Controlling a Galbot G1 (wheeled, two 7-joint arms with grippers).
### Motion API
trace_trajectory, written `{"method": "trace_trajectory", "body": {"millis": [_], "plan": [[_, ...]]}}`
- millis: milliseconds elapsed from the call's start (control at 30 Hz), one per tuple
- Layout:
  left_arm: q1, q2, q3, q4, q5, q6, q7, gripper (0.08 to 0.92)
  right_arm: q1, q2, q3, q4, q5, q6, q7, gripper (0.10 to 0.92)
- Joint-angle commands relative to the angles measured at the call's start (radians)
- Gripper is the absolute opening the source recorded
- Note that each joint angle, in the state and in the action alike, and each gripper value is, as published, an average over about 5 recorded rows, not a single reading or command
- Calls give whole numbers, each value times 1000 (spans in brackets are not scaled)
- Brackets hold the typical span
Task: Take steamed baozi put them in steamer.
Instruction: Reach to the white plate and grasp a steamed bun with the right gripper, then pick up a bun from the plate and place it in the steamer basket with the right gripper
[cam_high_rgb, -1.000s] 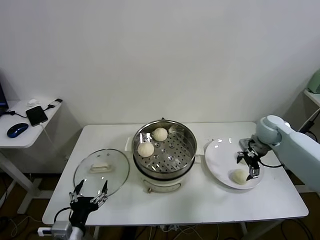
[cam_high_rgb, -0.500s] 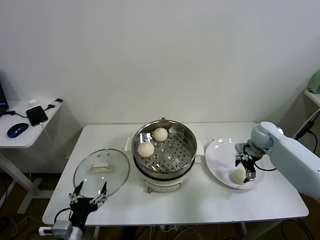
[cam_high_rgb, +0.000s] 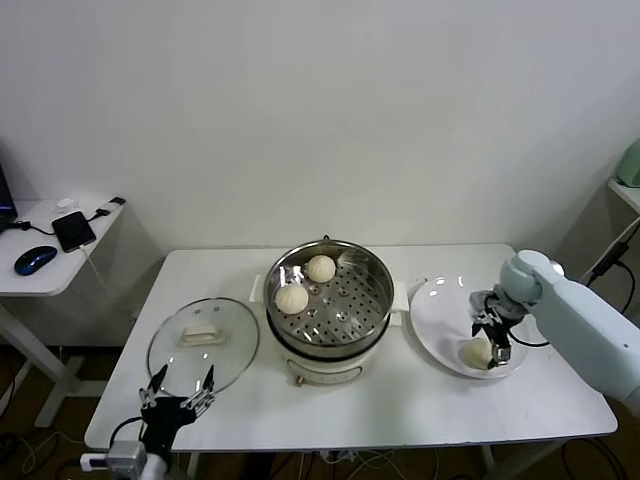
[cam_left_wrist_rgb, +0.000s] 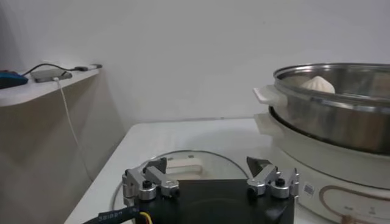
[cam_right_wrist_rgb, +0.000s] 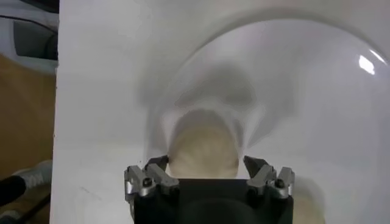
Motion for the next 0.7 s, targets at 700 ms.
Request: {"method": "trace_trajectory", "body": {"millis": [700], "plan": [[-19,-3,11,9,10,2,-2,823,169,-44,-82,68,125,-42,-21,543]]}}
